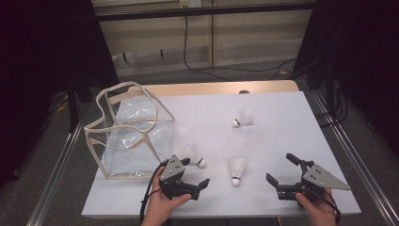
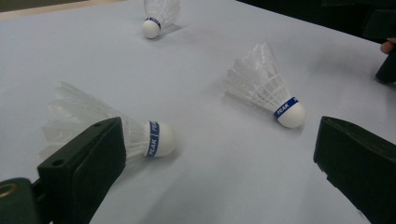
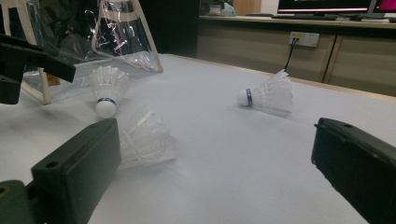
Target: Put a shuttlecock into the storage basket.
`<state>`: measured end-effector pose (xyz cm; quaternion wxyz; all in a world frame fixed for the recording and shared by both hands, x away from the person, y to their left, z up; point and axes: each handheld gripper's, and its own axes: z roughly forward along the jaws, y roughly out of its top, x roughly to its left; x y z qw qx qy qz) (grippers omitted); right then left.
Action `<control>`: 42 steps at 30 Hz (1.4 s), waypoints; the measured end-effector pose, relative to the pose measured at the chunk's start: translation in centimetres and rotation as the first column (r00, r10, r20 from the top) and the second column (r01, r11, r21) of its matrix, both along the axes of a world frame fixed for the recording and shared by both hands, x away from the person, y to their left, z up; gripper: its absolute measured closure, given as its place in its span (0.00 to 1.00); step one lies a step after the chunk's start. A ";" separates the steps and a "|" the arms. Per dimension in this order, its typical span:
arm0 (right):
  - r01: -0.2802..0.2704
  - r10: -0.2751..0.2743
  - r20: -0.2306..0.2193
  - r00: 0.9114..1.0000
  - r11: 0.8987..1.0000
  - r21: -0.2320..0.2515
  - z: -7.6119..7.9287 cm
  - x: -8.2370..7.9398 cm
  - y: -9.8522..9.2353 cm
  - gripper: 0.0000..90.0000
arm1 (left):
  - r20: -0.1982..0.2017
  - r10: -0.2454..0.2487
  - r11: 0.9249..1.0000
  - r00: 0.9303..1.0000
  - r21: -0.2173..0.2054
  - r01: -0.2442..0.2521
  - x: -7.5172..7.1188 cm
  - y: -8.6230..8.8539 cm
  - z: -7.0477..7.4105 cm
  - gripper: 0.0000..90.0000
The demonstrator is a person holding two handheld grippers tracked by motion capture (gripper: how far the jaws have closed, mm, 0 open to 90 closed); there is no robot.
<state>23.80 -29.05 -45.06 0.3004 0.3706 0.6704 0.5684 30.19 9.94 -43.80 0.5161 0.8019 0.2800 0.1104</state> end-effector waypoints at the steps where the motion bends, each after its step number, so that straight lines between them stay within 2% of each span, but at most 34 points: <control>1: 0.002 -0.002 0.000 1.000 1.000 -0.001 0.0 0.0 0.0 0.01 | 0.000 0.004 1.000 1.000 0.004 -0.004 0.1 -0.1 0.0 0.03; 4: 0.009 -0.009 0.002 1.000 1.000 -0.004 0.0 0.0 -0.1 0.01 | 0.006 0.025 0.999 1.000 0.029 -0.025 0.3 -0.3 0.1 0.03; 6: 0.010 -0.010 0.001 1.000 1.000 -0.005 0.0 -0.1 -0.1 0.01 | 0.011 0.034 0.999 0.999 0.022 -0.034 0.3 -0.5 0.2 0.03; 9: 0.008 -0.008 0.000 1.000 1.000 -0.004 0.0 -0.1 -0.1 0.01 | 0.023 0.043 0.998 0.999 0.037 -0.044 0.3 -0.7 0.4 0.03; 10: 0.009 -0.009 0.000 1.000 1.000 -0.004 0.0 -0.1 -0.1 0.01 | 0.024 0.050 0.998 0.998 0.028 -0.051 0.4 -0.8 0.4 0.03; 15: 0.009 -0.009 0.000 1.000 1.000 -0.004 0.0 -0.1 -0.1 0.01 | 0.030 0.104 0.994 0.994 0.025 -0.105 0.9 -0.9 0.7 0.04; 21: 0.005 -0.005 0.003 1.000 1.000 0.000 0.0 0.0 0.0 0.01 | 0.037 0.123 0.992 0.992 0.038 -0.124 1.4 -1.1 0.8 0.04; 25: 0.008 -0.008 -0.001 1.000 1.000 0.005 -0.1 0.1 -0.1 0.01 | 0.044 0.149 0.988 0.988 0.035 -0.150 1.8 -1.2 0.9 0.04; 27: 0.009 -0.009 0.000 1.000 1.000 0.005 -0.1 0.1 -0.2 0.01 | 0.062 0.181 0.982 0.982 0.046 -0.184 2.1 -1.2 0.8 0.04; 29: 0.012 -0.012 0.000 1.000 1.000 0.007 -0.1 0.0 -0.2 0.01 | 0.048 0.183 0.982 0.982 0.044 -0.185 2.4 -1.3 0.7 0.04; 35: 0.007 -0.007 -0.002 1.000 1.000 0.009 -0.1 0.2 -0.1 0.01 | 0.060 0.196 0.977 0.979 0.071 -0.200 2.7 -1.4 0.6 0.04; 42: -0.002 0.003 -0.004 1.000 1.000 0.008 -0.1 0.3 0.1 0.01 | 0.065 0.217 0.973 0.974 0.067 -0.221 3.2 -1.5 0.5 0.05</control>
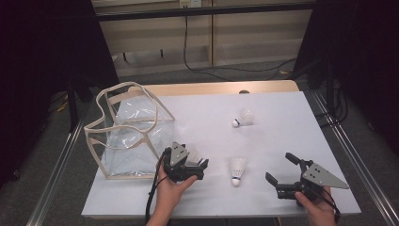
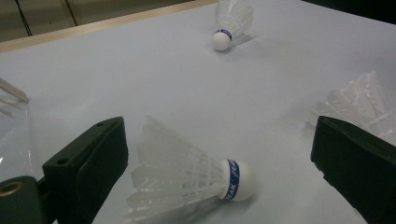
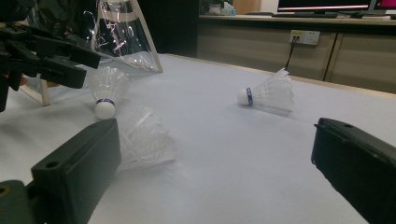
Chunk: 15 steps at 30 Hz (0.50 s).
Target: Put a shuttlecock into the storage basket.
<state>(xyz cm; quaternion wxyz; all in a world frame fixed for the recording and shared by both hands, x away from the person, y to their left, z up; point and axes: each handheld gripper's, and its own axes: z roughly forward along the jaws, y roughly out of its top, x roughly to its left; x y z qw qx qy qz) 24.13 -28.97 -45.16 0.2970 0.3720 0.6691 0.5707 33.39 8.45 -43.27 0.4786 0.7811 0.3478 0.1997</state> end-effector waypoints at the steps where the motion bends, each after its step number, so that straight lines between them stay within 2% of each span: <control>1: -0.001 0.001 0.001 1.000 1.000 0.001 0.0 0.0 0.0 0.01 | -0.001 0.002 1.000 1.000 0.001 -0.002 0.1 0.0 0.0 0.05; 5: -0.001 0.001 0.003 1.000 1.000 -0.004 0.0 -0.1 0.0 0.01 | -0.009 0.007 1.000 1.000 0.012 -0.007 0.6 -0.2 -0.1 0.05; 8: 0.001 -0.001 -0.001 1.000 1.000 0.001 0.0 -0.1 -0.1 0.01 | -0.042 0.011 1.000 0.999 0.020 -0.010 1.0 -0.3 -0.3 0.05; 9: 0.001 -0.001 -0.001 1.000 1.000 0.002 0.0 -0.1 -0.1 0.01 | -0.046 0.012 1.000 0.999 0.011 -0.011 1.0 -0.4 -0.4 0.05; 15: -0.003 0.003 0.001 1.000 1.000 -0.001 0.1 -0.1 0.0 0.01 | -0.057 -0.004 1.000 0.998 0.023 0.006 1.0 -0.5 -0.6 0.05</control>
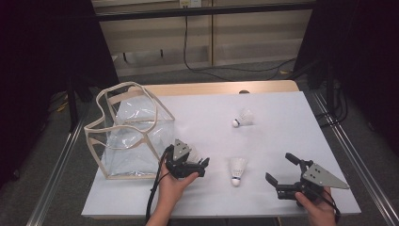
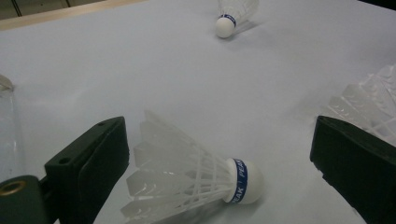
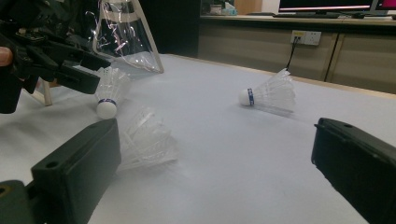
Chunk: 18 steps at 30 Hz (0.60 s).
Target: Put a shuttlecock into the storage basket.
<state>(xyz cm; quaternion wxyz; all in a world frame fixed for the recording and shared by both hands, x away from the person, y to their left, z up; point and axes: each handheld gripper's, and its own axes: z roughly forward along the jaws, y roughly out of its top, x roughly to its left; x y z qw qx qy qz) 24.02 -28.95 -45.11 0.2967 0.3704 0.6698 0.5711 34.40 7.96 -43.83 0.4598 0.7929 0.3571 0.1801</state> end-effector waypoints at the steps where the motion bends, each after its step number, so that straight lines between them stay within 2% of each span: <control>1: -0.001 0.001 0.002 1.000 1.000 -0.001 0.0 0.0 0.0 0.01 | -0.006 -0.004 1.000 1.000 0.001 0.004 0.0 0.0 0.0 0.05; 4: -0.002 0.002 0.002 1.000 1.000 -0.001 0.0 -0.1 0.0 0.01 | -0.021 -0.006 1.000 1.000 -0.016 0.006 0.1 -0.1 -0.1 0.05; 8: 0.004 -0.004 0.001 1.000 1.000 0.000 0.1 -0.3 -0.3 0.01 | -0.034 -0.015 1.000 0.999 -0.017 0.014 0.2 -0.1 -0.2 0.05; 12: 0.009 -0.009 0.002 1.000 1.000 0.003 0.1 -0.3 -0.4 0.01 | -0.041 -0.023 1.000 0.999 -0.003 0.023 0.1 -0.2 -0.2 0.06; 18: 0.006 -0.006 0.000 1.000 1.000 0.003 0.0 -0.2 -0.3 0.01 | -0.073 -0.033 0.999 0.997 -0.001 0.033 0.0 -0.2 -0.3 0.06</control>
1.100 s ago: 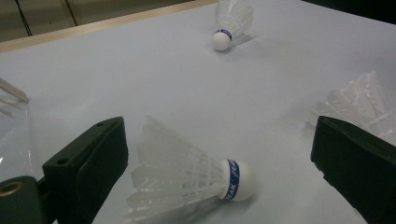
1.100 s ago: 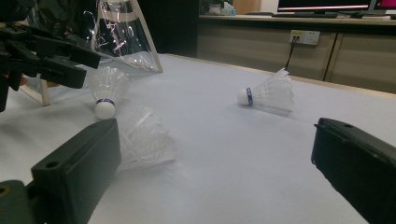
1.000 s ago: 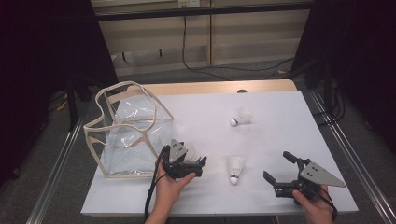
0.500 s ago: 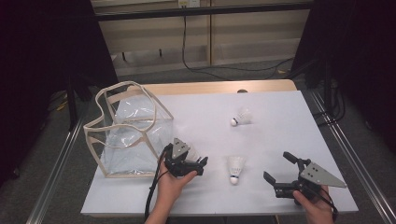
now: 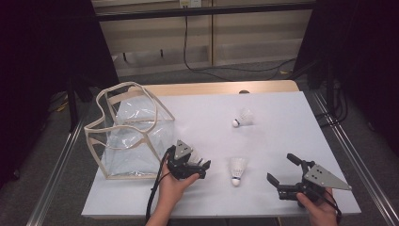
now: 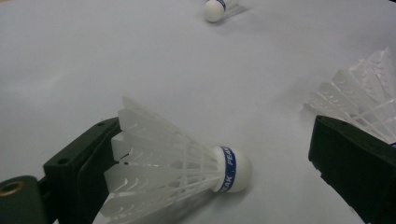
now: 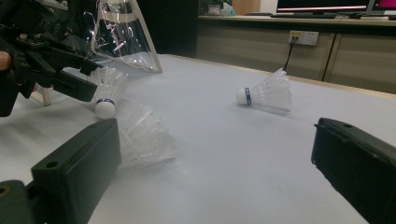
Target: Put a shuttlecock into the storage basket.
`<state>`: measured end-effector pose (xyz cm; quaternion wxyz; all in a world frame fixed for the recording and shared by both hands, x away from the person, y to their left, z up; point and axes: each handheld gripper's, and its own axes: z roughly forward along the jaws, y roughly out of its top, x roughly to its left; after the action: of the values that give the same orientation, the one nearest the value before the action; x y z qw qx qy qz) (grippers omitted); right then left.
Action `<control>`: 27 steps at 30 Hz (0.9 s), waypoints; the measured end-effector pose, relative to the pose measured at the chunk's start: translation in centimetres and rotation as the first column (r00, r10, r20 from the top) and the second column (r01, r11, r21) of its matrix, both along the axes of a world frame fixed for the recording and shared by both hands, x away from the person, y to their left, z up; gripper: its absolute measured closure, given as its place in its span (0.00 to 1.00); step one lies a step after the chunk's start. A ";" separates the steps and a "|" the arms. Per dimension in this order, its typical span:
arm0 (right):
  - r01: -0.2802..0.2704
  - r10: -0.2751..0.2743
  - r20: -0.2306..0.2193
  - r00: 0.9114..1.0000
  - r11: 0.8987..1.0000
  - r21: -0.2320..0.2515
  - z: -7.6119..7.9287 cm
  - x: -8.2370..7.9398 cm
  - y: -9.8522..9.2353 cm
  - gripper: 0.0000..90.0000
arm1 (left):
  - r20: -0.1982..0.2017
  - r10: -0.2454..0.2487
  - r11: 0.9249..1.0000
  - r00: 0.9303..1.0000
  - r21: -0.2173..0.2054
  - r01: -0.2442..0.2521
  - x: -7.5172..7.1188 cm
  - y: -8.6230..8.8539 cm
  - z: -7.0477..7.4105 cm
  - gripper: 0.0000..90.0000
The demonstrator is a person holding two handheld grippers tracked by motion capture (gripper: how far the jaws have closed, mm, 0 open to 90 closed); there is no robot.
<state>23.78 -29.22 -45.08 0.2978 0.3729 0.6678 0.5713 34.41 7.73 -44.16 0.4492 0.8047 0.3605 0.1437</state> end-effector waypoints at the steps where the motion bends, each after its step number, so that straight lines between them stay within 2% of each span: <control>1: 0.000 0.000 0.001 1.000 1.000 -0.004 0.0 0.0 0.0 0.01 | -0.005 0.000 1.000 1.000 0.003 0.000 0.0 0.0 0.0 0.06; 8: 0.000 0.000 0.002 1.000 1.000 -0.002 0.1 -0.1 -0.1 0.01 | -0.014 -0.013 1.000 1.000 0.013 0.013 -0.2 0.3 0.2 0.07; 12: -0.001 0.001 0.003 1.000 1.000 0.000 0.0 -0.1 -0.1 0.01 | -0.052 -0.016 0.999 0.998 0.038 0.018 -0.5 0.4 0.0 0.08; 14: -0.003 0.003 0.000 1.000 1.000 0.000 0.0 -0.1 0.0 0.01 | -0.062 -0.021 0.999 0.998 0.039 0.024 -0.7 0.4 -0.1 0.14; 16: -0.004 0.004 0.000 1.000 1.000 0.000 0.0 -0.1 0.0 0.01 | -0.061 -0.017 0.998 0.998 0.059 0.020 -0.9 0.4 0.0 0.19; 24: -0.006 0.006 0.001 1.000 1.000 0.001 0.0 0.0 0.0 0.01 | -0.095 -0.034 0.999 0.995 0.022 0.036 -1.2 0.7 0.2 0.46; 27: -0.010 0.010 0.001 1.000 1.000 0.006 0.1 0.0 0.1 0.01 | -0.103 -0.050 0.998 0.993 0.020 0.053 -1.3 0.6 0.3 0.53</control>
<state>23.78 -29.13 -45.01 0.2942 0.3704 0.6678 0.5748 33.12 8.36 -43.91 0.4244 0.8252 0.3605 0.0947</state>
